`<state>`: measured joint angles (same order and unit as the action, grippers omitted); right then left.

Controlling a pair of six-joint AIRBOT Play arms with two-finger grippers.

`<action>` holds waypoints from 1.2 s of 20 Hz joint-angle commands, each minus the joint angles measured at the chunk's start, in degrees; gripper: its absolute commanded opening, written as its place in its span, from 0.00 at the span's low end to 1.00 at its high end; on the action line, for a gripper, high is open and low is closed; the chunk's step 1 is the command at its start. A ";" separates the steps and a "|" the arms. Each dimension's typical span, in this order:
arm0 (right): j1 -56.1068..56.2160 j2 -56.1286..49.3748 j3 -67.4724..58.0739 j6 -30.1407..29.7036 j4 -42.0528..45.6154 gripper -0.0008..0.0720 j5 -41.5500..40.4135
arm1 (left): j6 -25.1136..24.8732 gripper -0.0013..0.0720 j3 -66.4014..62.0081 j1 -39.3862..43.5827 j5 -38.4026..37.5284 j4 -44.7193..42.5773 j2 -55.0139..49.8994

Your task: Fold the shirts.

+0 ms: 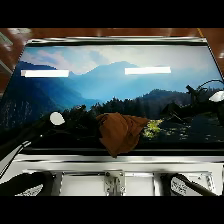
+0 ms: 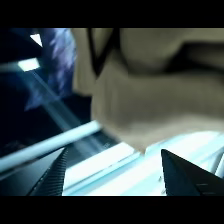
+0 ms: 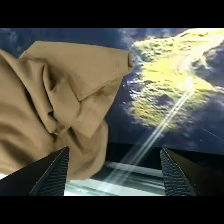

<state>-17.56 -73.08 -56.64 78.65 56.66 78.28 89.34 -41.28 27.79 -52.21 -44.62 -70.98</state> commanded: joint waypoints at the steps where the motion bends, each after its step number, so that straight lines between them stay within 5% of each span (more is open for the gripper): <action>1: -0.83 -4.57 0.17 -0.81 -2.14 0.97 -1.09 | -0.83 0.96 1.88 4.46 10.58 6.29 -3.82; 2: -0.79 -5.88 0.17 -0.83 -2.21 0.97 -1.25 | -2.21 0.80 1.86 4.81 11.50 7.72 -4.35; 3: -0.79 -7.06 0.17 -0.74 -2.21 0.97 -1.33 | -2.32 0.37 1.75 4.68 11.74 8.33 -4.50; 4: -0.79 -8.31 0.24 -0.68 -2.40 0.97 -1.53 | -2.54 0.06 1.31 4.44 11.72 8.44 -4.44; 11: 6.05 -14.93 0.35 -0.02 -5.53 0.97 -8.90 | -6.40 0.07 -4.07 2.64 7.54 6.16 -2.01; 17: 12.37 -19.89 0.33 6.12 -8.57 0.97 -16.20 | -7.54 0.07 -4.22 -1.11 2.67 3.50 0.22; 18: 12.98 -20.11 0.33 6.12 -9.46 0.91 -16.74 | -7.74 0.07 -4.26 -1.36 3.04 3.50 0.24; 21: 14.64 -20.20 0.26 5.95 -11.69 0.08 -18.56 | -8.33 0.07 -4.39 -1.73 2.62 3.50 0.24; 24: 13.86 -18.32 -1.79 -1.66 -14.49 0.08 -12.83 | -12.92 0.06 -7.52 -3.91 -1.60 -0.83 1.64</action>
<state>-3.81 -92.44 -57.08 81.95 44.91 62.33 79.42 -46.74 25.47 -50.78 -41.71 -70.41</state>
